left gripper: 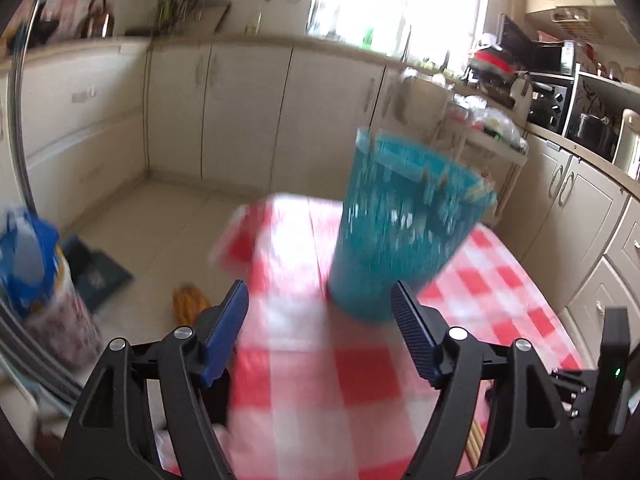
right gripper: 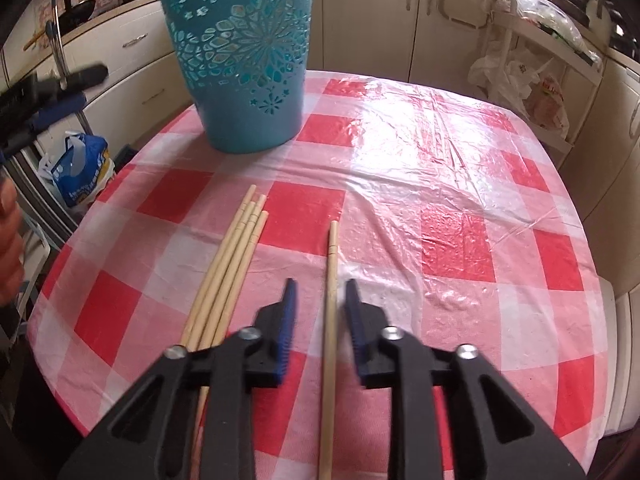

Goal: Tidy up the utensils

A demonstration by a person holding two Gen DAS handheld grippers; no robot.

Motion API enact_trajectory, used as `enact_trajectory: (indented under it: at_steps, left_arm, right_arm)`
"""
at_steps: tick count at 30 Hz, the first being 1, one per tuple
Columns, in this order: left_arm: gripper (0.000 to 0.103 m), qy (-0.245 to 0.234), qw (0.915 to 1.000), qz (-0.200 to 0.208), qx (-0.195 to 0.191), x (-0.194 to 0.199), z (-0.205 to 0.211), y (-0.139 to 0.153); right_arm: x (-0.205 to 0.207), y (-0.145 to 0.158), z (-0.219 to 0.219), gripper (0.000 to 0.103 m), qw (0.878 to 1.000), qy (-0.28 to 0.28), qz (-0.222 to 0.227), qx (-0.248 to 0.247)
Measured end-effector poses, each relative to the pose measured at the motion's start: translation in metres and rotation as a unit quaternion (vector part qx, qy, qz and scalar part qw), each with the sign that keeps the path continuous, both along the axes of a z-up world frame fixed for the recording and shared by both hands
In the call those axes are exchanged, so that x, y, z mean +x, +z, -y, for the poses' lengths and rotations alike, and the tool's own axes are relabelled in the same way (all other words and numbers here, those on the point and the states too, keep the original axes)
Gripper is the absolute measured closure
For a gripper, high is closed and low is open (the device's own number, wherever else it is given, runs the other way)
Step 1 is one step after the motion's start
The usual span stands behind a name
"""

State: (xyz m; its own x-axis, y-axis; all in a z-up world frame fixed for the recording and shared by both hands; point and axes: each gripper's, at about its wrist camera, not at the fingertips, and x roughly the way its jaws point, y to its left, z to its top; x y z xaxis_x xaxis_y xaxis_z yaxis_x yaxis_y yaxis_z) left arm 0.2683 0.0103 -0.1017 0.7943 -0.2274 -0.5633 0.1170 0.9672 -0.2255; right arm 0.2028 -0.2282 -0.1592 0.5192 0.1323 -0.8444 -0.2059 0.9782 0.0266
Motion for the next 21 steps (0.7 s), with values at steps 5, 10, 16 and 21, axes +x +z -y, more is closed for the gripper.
enact_trajectory:
  at_steps: [5,10,16,21]
  left_arm:
    - [0.032,0.003,0.998,-0.048,-0.04,0.0,0.0,-0.033]
    - [0.031,0.012,0.9958,-0.05,-0.076,-0.003,-0.011,-0.042]
    - [0.031,0.012,0.9948,-0.063,-0.079,0.001,-0.009,-0.044]
    - [0.031,0.007,0.9942,-0.07,-0.081,0.005,-0.007,-0.044]
  right_arm:
    - [-0.003,0.002,0.018,0.098,0.997,-0.025,-0.016,0.072]
    - [-0.013,0.043,0.048,0.098,0.971,-0.049,0.05,0.229]
    - [0.011,0.13,0.036,0.097,0.931,-0.035,0.194,0.308]
    - [0.065,0.181,0.007,0.097,0.899,-0.036,0.272,0.342]
